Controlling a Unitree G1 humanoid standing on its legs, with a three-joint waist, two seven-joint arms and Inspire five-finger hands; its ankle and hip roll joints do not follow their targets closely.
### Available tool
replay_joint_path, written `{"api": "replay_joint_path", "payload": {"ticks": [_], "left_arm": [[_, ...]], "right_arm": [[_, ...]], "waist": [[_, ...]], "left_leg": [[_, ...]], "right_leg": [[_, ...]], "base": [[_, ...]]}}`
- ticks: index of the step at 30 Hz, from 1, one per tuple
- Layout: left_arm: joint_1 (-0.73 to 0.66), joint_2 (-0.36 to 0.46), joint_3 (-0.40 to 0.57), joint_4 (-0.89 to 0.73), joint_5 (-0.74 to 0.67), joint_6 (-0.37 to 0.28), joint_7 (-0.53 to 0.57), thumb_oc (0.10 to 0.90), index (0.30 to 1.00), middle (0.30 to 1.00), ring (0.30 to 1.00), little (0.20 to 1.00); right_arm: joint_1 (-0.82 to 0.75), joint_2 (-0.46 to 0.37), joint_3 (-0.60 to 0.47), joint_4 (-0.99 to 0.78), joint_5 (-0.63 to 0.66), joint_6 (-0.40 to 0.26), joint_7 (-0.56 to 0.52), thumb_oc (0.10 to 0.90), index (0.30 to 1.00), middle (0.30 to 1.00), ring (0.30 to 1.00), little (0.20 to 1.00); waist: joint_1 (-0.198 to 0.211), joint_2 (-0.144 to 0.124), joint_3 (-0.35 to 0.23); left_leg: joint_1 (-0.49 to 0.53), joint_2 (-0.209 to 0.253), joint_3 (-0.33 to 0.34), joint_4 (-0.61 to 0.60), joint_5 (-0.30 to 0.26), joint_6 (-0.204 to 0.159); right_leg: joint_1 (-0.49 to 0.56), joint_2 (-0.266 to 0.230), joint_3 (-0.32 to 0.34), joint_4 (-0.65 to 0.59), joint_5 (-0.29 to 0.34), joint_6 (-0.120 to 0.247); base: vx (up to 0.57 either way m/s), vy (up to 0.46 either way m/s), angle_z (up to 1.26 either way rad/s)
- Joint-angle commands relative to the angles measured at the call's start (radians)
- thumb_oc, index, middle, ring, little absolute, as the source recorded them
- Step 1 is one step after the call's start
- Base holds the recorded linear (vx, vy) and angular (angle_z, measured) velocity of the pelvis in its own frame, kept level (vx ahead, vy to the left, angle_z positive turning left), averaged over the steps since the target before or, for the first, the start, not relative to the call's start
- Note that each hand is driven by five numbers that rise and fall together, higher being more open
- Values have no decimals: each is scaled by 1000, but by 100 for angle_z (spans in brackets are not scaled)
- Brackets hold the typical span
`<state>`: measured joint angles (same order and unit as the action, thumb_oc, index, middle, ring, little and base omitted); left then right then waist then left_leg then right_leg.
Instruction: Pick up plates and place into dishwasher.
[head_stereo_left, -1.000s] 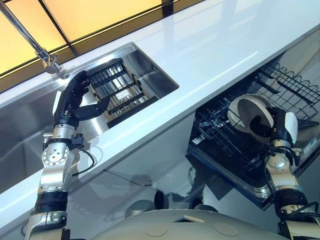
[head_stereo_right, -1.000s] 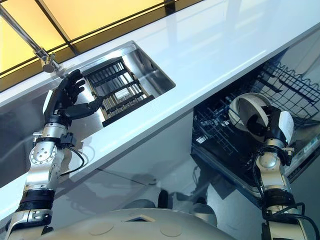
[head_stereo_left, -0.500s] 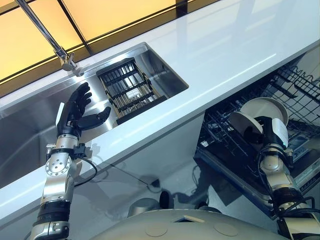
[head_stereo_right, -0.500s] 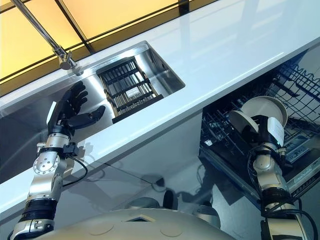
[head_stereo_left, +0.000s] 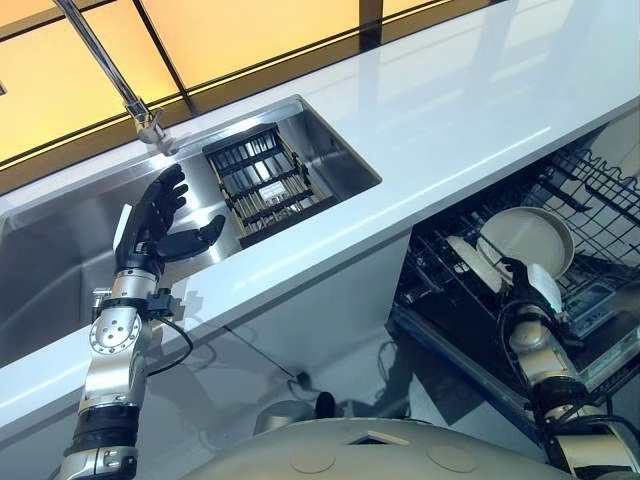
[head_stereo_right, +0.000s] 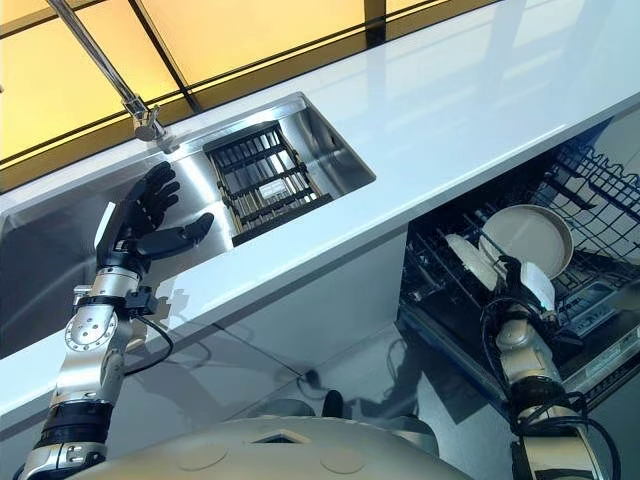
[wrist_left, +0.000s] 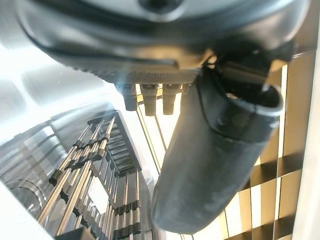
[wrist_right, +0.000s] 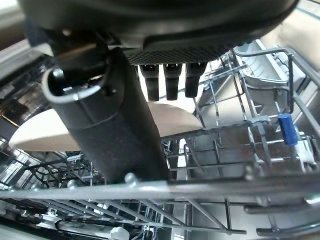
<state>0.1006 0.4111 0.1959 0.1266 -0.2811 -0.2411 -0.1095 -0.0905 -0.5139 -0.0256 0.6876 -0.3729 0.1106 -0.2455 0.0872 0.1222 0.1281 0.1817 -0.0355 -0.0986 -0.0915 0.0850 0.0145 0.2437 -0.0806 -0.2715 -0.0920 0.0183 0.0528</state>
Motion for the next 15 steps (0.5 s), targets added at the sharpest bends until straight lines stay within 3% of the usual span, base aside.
{"api": "replay_joint_path", "payload": {"ticks": [1,8,15], "left_arm": [[-67,87,58,-82,-29,-72,6,800,900,900,900,900],[-49,94,78,-72,-28,-73,-13,800,900,900,900,900],[-49,101,86,-59,-42,-84,-38,800,900,900,900,900]], "right_arm": [[-76,-58,-8,-132,-22,-128,-72,800,900,900,900,900],[-63,-96,-59,-218,-44,-210,-94,800,900,900,900,900],[-49,-85,-102,-277,25,-230,-79,800,900,900,900,900]], "waist": [[16,-34,-76],[5,-49,-94],[-9,-60,-109]], "left_leg": [[10,-45,67,7,-73,1],[26,-47,80,4,-95,12],[25,-43,101,4,-112,20]], "right_leg": [[-64,37,-2,130,-95,-11],[-55,36,12,85,-71,3],[-60,31,22,60,-54,16]], "base": [[27,-47,-7],[26,-30,-10],[-25,-22,-10]]}}
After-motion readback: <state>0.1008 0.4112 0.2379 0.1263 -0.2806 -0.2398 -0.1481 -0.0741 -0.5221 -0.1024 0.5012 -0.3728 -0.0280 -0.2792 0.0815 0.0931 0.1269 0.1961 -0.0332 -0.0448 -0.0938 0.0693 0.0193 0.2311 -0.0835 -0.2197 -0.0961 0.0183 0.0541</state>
